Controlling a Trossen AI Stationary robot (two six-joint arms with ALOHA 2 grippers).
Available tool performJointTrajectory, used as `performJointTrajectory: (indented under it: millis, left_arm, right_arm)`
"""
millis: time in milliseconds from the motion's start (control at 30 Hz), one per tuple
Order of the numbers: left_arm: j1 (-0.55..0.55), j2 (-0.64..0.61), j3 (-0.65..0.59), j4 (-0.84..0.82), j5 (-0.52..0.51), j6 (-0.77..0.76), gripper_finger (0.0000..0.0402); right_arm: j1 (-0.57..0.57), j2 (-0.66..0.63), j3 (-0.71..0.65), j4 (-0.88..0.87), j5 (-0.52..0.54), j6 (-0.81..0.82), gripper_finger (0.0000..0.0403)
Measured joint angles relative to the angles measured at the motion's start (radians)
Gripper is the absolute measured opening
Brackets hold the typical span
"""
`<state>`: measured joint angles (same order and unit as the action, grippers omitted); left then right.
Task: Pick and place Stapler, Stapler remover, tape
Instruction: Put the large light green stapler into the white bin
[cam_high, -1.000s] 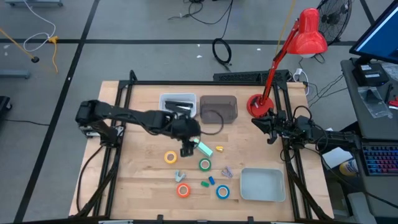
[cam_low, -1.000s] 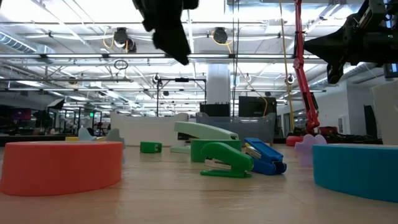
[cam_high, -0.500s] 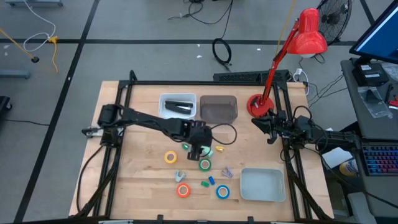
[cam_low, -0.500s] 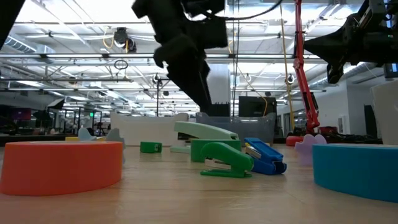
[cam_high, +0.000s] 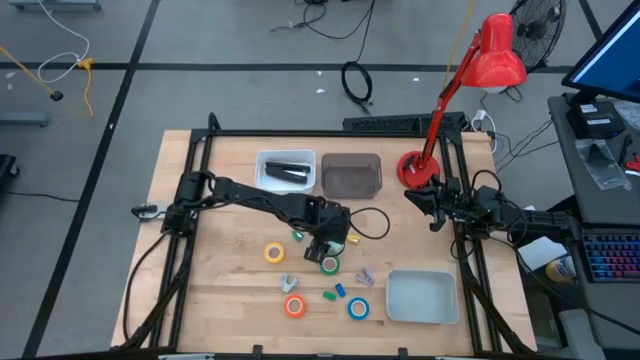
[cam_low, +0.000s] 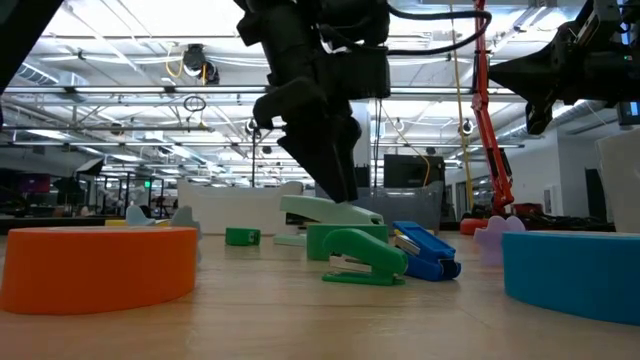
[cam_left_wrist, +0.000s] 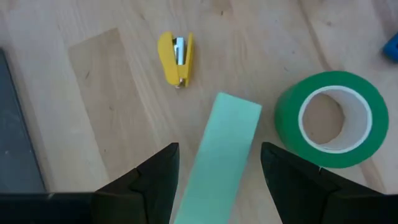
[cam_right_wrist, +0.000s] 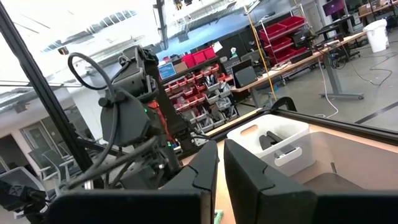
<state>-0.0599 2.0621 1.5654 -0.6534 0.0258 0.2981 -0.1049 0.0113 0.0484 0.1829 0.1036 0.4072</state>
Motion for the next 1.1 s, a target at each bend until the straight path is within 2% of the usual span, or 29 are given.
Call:
performJointTrajectory:
  millis: [400, 500, 667, 767, 933, 1100]
  left_arm:
    - [0.004, 0.065, -0.001, -0.003, 0.046, -0.008, 0.0226]
    - [0.005, 0.065, -0.001, -0.004, 0.048, -0.016, 0.02]
    - [0.005, 0.065, 0.029, -0.042, 0.048, -0.037, 0.0129]
    - [0.011, 0.065, 0.049, -0.052, 0.045, -0.038, 0.0123]
    - [0.037, 0.065, 0.153, -0.156, -0.018, -0.037, 0.0123]
    - [0.075, 0.065, 0.332, -0.329, -0.037, -0.109, 0.0123]
  right_arm:
    - [0.0, 0.0, 0.0, -0.003, 0.0, 0.0, 0.002]
    - [0.0, 0.0, 0.0, -0.007, 0.0, 0.0, 0.002]
    - [0.0, 0.0, 0.0, -0.013, 0.0, 0.0, 0.002]
    - [0.0, 0.0, 0.0, -0.013, 0.0, 0.0, 0.002]
    - [0.0, 0.0, 0.0, -0.015, 0.0, 0.0, 0.002]
    - [0.0, 0.0, 0.0, -0.015, 0.0, 0.0, 0.002]
